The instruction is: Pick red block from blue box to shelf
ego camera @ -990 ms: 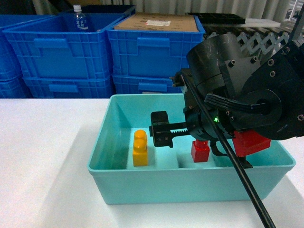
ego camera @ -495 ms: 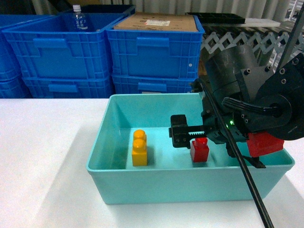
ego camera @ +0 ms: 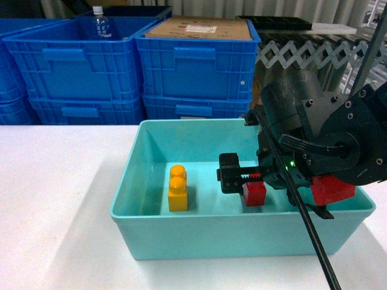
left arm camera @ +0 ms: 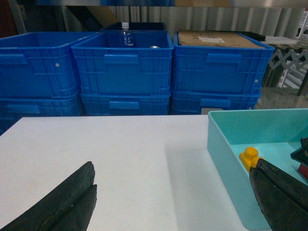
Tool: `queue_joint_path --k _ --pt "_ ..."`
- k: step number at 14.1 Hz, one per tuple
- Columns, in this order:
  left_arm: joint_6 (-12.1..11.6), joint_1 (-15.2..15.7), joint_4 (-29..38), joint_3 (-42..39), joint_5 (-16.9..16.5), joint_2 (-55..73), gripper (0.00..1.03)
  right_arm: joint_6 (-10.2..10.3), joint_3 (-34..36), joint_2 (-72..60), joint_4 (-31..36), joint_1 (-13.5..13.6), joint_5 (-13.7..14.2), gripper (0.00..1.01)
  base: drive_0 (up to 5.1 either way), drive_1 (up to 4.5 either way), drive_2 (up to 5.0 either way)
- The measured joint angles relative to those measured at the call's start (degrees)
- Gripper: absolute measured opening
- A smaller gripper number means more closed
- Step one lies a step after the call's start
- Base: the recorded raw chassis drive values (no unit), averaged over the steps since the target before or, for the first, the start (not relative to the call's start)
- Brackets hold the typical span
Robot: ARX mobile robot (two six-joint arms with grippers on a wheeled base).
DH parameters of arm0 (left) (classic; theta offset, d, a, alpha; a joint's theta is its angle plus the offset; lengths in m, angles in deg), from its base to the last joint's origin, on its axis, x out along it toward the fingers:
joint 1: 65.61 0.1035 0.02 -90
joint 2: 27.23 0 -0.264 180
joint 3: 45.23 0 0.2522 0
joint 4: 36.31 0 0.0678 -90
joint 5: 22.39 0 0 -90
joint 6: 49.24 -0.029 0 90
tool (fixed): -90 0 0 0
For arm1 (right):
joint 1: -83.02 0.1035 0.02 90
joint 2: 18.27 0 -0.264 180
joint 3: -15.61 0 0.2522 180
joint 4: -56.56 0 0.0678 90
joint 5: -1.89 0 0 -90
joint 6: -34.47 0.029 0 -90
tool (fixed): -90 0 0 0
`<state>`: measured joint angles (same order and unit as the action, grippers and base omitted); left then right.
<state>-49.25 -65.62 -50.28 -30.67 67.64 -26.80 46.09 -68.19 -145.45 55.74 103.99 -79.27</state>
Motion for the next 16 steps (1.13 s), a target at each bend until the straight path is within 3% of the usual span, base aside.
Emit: queue_joint_path --k 16 --pt "0.0 0.0 0.0 0.0 0.0 0.0 0.98 0.6 -3.8 -3.6 -0.7 -0.7 -1.1 0.98 0.0 0.0 0.0"
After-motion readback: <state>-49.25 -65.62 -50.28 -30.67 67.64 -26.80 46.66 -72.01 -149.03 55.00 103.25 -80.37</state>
